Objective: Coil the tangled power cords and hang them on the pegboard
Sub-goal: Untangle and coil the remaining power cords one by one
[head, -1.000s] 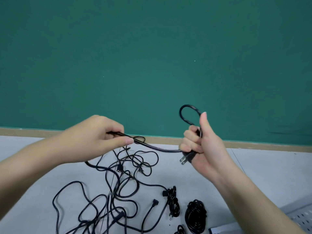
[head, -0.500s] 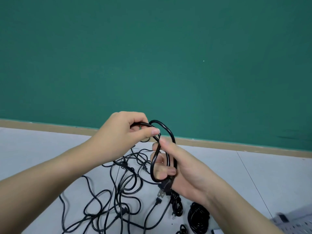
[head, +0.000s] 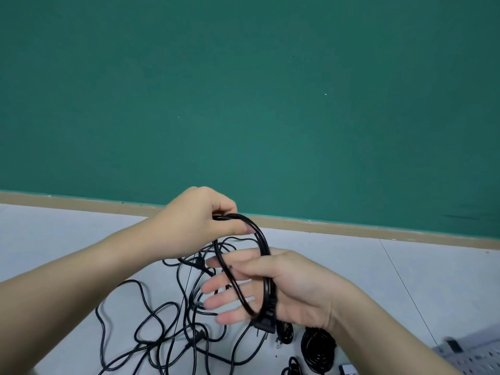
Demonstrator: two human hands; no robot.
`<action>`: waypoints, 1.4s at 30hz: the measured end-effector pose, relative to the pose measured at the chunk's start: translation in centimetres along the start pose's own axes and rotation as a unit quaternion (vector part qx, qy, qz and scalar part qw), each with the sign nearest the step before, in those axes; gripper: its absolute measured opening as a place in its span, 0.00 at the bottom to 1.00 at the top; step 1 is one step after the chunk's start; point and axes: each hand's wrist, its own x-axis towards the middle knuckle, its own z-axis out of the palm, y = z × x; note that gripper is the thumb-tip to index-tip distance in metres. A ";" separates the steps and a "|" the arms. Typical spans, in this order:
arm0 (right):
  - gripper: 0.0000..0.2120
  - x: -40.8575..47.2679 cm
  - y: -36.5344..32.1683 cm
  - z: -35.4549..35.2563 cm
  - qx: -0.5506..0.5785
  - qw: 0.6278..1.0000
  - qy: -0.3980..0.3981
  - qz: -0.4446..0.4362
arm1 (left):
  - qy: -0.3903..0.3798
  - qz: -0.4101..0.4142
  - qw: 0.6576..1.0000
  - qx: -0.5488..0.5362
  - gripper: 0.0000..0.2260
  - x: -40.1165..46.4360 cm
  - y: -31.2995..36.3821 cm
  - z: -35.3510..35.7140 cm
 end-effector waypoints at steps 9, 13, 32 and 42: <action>0.11 -0.8 0.2 0.4 -0.074 0.997 -0.003 -0.002 | -0.082 0.014 0.994 0.068 0.28 -0.3 0.4 -0.1; 0.08 -1.8 -0.7 0.1 -0.086 0.993 -0.081 -0.029 | -0.142 -0.010 0.988 -0.055 0.29 -0.3 0.2 -1.1; 0.10 -1.2 -0.7 -1.6 0.010 0.996 -0.066 -0.059 | -0.008 -0.053 0.978 -0.202 0.26 0.6 0.7 2.0; 0.12 -1.2 -2.1 -4.0 0.140 0.947 0.184 -0.224 | -0.006 -0.083 0.984 -0.160 0.20 1.2 -1.7 3.1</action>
